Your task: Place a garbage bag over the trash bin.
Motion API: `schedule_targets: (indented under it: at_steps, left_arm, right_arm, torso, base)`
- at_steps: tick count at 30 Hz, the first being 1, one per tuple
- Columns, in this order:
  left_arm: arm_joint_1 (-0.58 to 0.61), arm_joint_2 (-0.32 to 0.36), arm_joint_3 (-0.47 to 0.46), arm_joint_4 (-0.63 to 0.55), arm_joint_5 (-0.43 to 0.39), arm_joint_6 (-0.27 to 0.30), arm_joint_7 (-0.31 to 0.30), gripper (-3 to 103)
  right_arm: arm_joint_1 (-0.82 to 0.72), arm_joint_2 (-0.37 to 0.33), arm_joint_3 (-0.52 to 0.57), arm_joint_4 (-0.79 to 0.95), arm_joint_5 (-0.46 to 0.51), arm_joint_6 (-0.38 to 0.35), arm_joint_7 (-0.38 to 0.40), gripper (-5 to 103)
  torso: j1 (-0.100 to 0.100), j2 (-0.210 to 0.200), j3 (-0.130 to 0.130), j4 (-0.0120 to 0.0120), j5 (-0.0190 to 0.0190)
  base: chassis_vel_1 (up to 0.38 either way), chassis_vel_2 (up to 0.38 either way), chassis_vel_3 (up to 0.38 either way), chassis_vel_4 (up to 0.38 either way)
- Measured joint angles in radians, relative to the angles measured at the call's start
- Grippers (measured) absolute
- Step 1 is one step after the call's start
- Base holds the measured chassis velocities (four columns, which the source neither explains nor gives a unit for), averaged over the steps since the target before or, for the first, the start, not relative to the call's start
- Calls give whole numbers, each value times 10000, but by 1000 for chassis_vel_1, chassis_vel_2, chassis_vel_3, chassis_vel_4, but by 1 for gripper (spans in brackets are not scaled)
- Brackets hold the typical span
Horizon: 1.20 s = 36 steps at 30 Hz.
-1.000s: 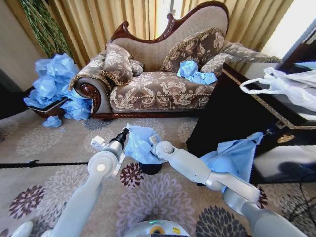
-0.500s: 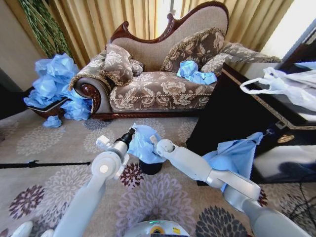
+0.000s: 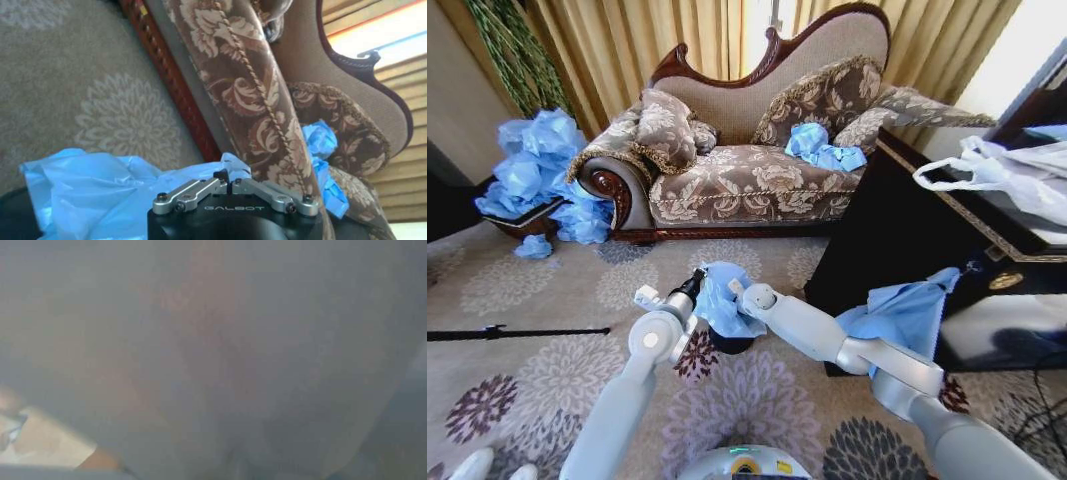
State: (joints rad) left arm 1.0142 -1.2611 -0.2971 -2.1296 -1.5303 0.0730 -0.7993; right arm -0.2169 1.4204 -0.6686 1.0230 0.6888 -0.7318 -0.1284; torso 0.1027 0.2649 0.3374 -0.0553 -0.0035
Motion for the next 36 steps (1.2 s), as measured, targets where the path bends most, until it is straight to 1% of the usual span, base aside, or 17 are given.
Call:
schedule_targets:
  at_steps: [4, 5, 11, 14, 17, 18, 20, 28, 30, 31, 34, 36]
  left_arm:
    - [41, -49, 6, 102, 31, -2, -9, 0]
    - [61, -67, 10, 109, 36, -2, -9, 0]
    - [149, -128, 36, 171, 124, 23, -11, 0]
    - [165, -220, 117, 306, 220, 61, -12, 0]
    - [146, -252, 155, 356, 239, 76, -16, 0]
    - [133, -274, 187, 397, 284, 94, -17, 0]
    - [118, -293, 240, 476, 417, 216, 30, 0]
    - [10, -373, 434, 976, 629, 396, 60, 0]
    - [-3, -468, 527, 1147, 626, 637, -128, 0]
    - [-3, -468, 527, 1147, 626, 637, -128, 0]
    - [36, -492, 669, 1062, 643, 888, -167, 0]
    - [55, -434, 728, 726, 586, 941, -85, 0]
  right_arm:
    - [-232, 412, 235, -662, -514, 9, -341, 0]
    - [-298, 505, 284, -846, -624, 10, -409, 0]
    - [-541, 794, 435, -1382, -1015, 19, -597, 0]
    - [-636, 1051, 563, -1893, -1480, 36, -793, 0]
    - [-646, 1179, 691, -2165, -1710, 62, -950, 0]
    - [-645, 1295, 843, -2434, -1945, 106, -1068, 0]
    - [-646, 1413, 1028, -2726, -2110, 211, -1118, 0]
    - [-656, 1473, 1172, -2825, -2131, 258, -1087, 0]
    - [-736, 1391, 1173, -2621, -2036, 231, -942, 0]
    - [-736, 1391, 1173, -2621, -2036, 231, -942, 0]
    - [-794, 1214, 1144, -2195, -1766, 98, -683, 0]
    - [-848, 962, 1158, -1651, -1499, 35, -418, 0]
  torso:
    - [0, 0, 0, 3, 0]
    - [0, 0, 0, 0, -1]
    - [0, 0, 0, 0, 0]
    - [0, -2, 0, -1, -1]
    - [0, -2, 0, 1, 0]
    - [0, -2, 0, 3, 1]
    - [0, -3, 0, 1, -1]
    - [0, -2, 0, 1, 0]
    - [0, -2, 0, 0, 0]
    - [0, -2, 0, 0, 0]
    - [0, -2, 1, 2, 0]
    - [0, -2, 0, 1, 1]
  base:
    - [0, 0, 0, 0]
    - [0, 0, 0, 0]
    - [0, 0, 0, 0]
    - [0, 0, 0, 0]
    - [0, 0, 0, 0]
    - [0, 0, 0, 0]
    - [0, 0, 0, 0]
    - [0, 0, 0, 0]
    - [0, 0, 0, 0]
    - [0, 0, 0, 0]
    - [0, 0, 0, 0]
    - [0, 0, 0, 0]
